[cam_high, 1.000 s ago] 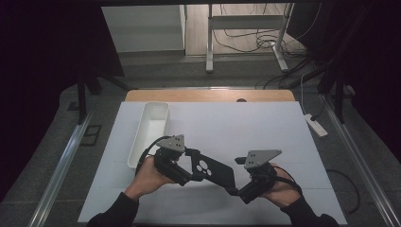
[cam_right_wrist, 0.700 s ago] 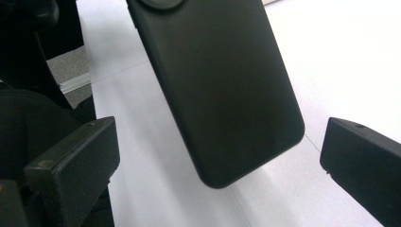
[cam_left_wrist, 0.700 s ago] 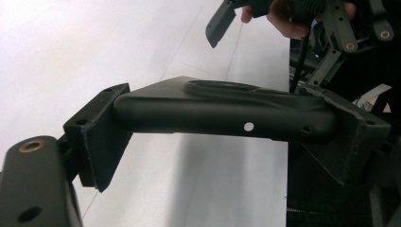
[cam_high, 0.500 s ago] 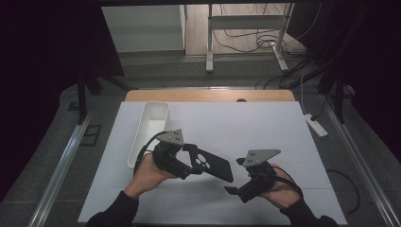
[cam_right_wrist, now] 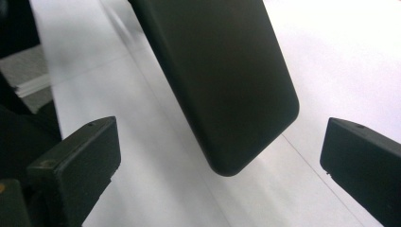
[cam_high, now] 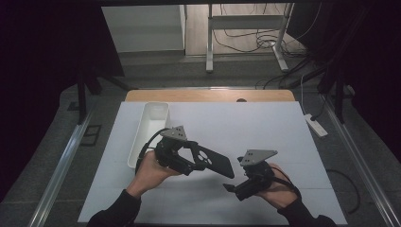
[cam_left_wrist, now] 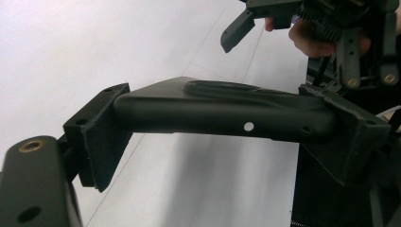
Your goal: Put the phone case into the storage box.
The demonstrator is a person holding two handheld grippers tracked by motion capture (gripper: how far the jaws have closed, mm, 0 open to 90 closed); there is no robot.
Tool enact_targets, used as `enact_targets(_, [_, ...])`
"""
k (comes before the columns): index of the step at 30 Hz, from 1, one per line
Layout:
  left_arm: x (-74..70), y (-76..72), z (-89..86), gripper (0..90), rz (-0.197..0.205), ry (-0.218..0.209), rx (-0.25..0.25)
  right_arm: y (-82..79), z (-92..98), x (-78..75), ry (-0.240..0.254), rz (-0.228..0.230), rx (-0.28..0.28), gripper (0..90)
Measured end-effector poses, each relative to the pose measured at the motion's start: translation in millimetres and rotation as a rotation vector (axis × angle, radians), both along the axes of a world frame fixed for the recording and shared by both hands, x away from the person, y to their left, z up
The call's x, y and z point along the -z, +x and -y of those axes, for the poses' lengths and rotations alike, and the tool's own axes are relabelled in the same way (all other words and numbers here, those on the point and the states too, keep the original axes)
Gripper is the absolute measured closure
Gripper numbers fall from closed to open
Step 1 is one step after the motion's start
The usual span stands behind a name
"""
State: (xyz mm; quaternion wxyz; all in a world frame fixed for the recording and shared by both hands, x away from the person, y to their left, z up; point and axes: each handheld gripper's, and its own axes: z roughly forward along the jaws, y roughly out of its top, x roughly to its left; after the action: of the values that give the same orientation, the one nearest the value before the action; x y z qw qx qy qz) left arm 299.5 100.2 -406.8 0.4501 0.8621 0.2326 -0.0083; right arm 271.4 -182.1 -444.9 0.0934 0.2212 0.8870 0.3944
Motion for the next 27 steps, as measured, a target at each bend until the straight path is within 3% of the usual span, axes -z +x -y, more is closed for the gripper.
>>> enact_targets(16, [-6.6,-2.4,8.0,15.2,-0.020,0.002,-0.009,1.2,-14.8,1.5,-0.045,0.016,0.071,0.1])
enact_targets(21, [-9.2,-4.5,10.8,15.2,-0.024,0.000,-0.007,0.9,-17.2,1.9,-0.046,0.039,0.086,8.7])
enact_targets(27, [-10.8,-5.6,13.4,15.2,-0.026,-0.002,-0.011,1.8,-17.7,1.9,-0.063,0.051,0.103,12.8])
